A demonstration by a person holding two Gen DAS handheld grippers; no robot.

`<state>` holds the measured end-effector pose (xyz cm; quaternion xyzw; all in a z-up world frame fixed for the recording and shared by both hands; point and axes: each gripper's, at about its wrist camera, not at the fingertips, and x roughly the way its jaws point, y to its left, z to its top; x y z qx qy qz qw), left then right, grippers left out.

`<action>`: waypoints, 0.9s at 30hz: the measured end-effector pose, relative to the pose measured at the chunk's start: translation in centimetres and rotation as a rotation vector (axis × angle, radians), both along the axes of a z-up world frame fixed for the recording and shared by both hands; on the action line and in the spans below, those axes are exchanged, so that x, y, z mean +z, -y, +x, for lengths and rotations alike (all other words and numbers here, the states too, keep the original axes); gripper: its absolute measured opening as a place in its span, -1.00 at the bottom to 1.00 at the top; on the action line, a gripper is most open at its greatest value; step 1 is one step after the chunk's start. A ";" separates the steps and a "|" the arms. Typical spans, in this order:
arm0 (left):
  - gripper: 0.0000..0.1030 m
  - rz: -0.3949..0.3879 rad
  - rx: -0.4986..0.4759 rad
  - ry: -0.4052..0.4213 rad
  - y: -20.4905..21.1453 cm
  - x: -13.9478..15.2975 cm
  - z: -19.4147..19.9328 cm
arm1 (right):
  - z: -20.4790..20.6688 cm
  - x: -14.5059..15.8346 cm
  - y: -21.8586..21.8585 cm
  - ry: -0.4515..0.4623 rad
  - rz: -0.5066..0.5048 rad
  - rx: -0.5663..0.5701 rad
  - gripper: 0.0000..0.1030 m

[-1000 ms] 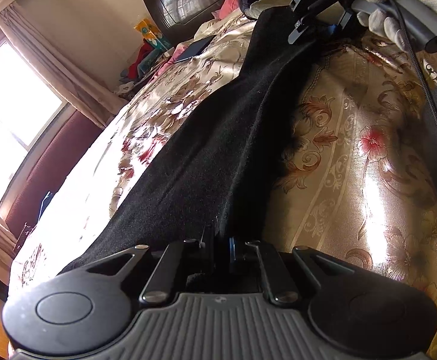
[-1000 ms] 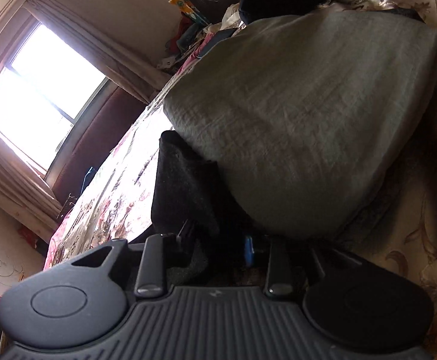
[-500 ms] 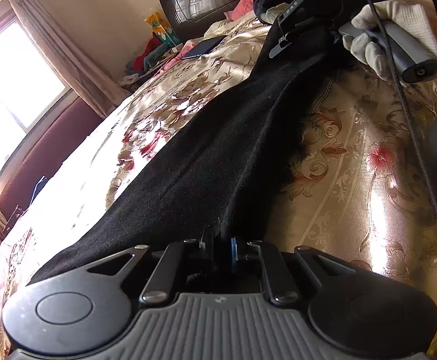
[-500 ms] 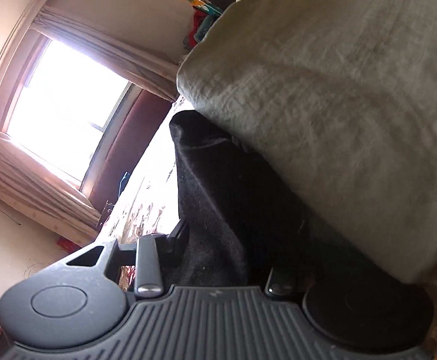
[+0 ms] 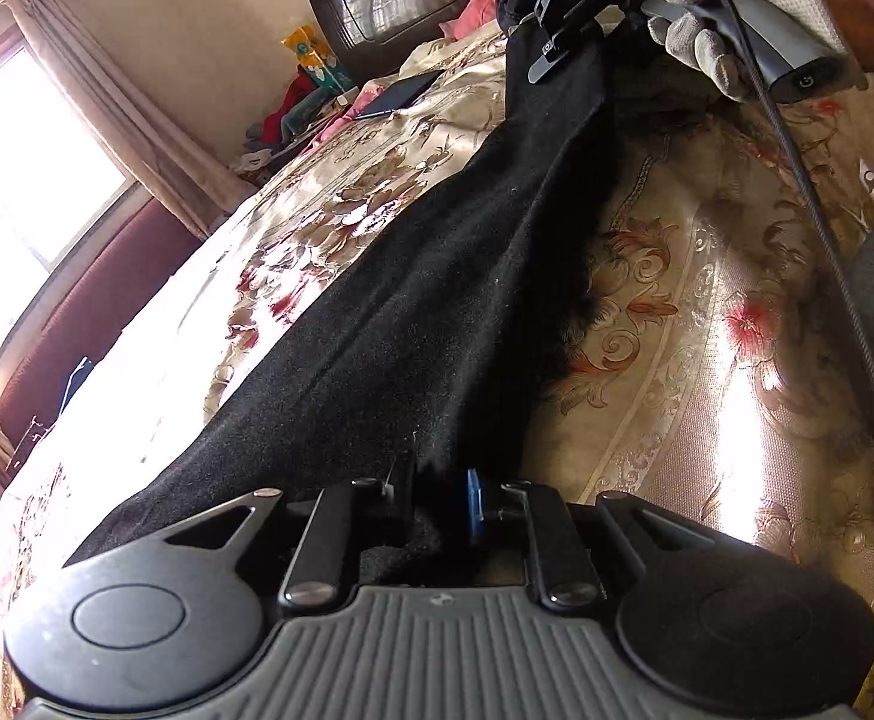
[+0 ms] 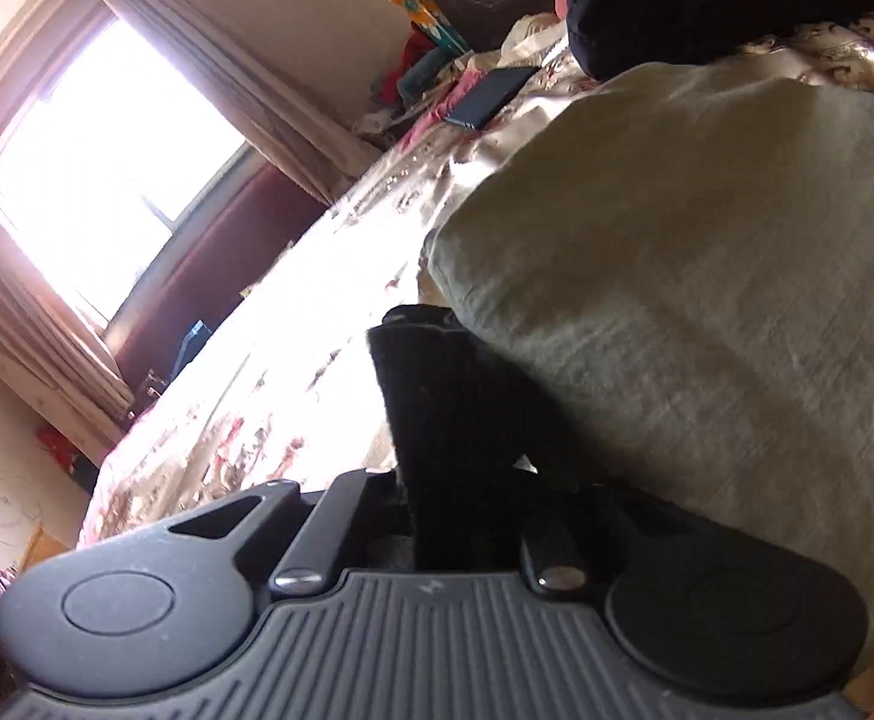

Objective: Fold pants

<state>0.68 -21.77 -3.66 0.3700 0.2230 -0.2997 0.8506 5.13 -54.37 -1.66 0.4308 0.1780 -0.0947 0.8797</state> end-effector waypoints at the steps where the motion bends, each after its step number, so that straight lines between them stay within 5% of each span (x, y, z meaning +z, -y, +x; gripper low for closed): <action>1: -0.40 -0.002 0.001 -0.004 0.0 0.1 0.0 | -0.2 -0.4 0.3 0.026 0.046 0.002 -0.65; 5: -0.40 0.007 0.001 0.003 0.1 0.3 -0.1 | 0.0 -0.7 0.1 0.025 0.109 -0.004 -0.53; 7: -0.38 -0.001 -0.002 0.000 0.0 0.4 -0.2 | -0.2 1.1 0.3 0.085 0.106 -0.003 -0.82; 10: -0.38 0.002 -0.004 -0.002 0.0 0.4 -0.3 | -1.2 4.0 -0.2 0.171 0.038 -0.026 -0.84; 14: -0.38 -0.030 0.001 -0.031 -0.1 0.8 0.1 | 1.0 2.2 0.3 -0.024 0.050 -0.049 -0.85; 17: -0.33 -0.158 0.035 -0.055 -1.2 2.7 0.3 | -0.1 3.2 -0.1 0.021 0.024 -0.065 -0.85; 22: -0.30 -0.085 0.026 -0.097 -1.0 0.2 1.2 | -0.2 4.7 -0.9 0.006 -0.026 -0.046 -0.85; 27: -0.29 -0.205 0.083 -0.108 -3.4 1.7 1.3 | -0.1 9.5 -5.6 0.101 -0.144 0.054 -0.85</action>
